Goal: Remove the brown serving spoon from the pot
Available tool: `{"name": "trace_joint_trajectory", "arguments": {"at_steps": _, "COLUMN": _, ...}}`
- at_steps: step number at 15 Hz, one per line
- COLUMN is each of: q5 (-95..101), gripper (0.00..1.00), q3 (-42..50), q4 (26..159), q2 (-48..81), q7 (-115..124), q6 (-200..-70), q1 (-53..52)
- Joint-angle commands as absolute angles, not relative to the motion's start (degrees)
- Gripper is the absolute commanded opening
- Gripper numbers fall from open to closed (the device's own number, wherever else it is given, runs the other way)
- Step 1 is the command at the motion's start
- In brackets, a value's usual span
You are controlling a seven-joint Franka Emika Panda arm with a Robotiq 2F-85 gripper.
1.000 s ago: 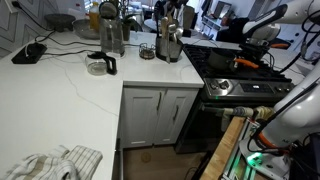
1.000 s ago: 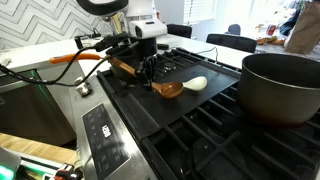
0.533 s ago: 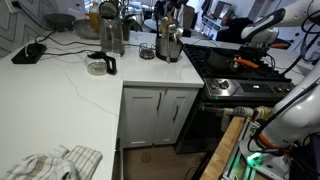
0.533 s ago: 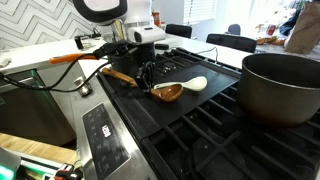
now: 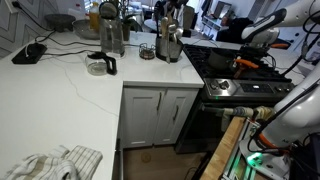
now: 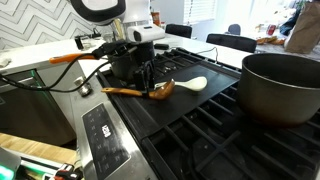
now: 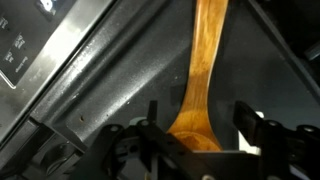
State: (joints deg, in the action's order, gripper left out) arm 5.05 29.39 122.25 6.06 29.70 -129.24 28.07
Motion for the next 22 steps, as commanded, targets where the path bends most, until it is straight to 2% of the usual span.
{"name": "trace_joint_trajectory", "arguments": {"at_steps": 1, "q5": 3.01, "gripper": 1.0, "q3": 29.33, "q4": 124.28, "q2": 1.28, "q7": 23.29, "q6": -128.98, "q1": 28.2}}
{"name": "trace_joint_trajectory", "arguments": {"at_steps": 6, "q5": 1.36, "gripper": 1.0, "q3": 28.47, "q4": 126.65, "q2": -8.49, "q7": 9.74, "q6": -127.2, "q1": 27.91}}
{"name": "trace_joint_trajectory", "arguments": {"at_steps": 11, "q5": 0.63, "gripper": 1.0, "q3": 25.53, "q4": 128.41, "q2": -20.08, "q7": 0.74, "q6": -119.02, "q1": 25.82}}
{"name": "trace_joint_trajectory", "arguments": {"at_steps": 22, "q5": 0.56, "gripper": 1.0, "q3": 13.23, "q4": 129.75, "q2": -39.67, "q7": 0.39, "q6": -97.81, "q1": 17.78}}
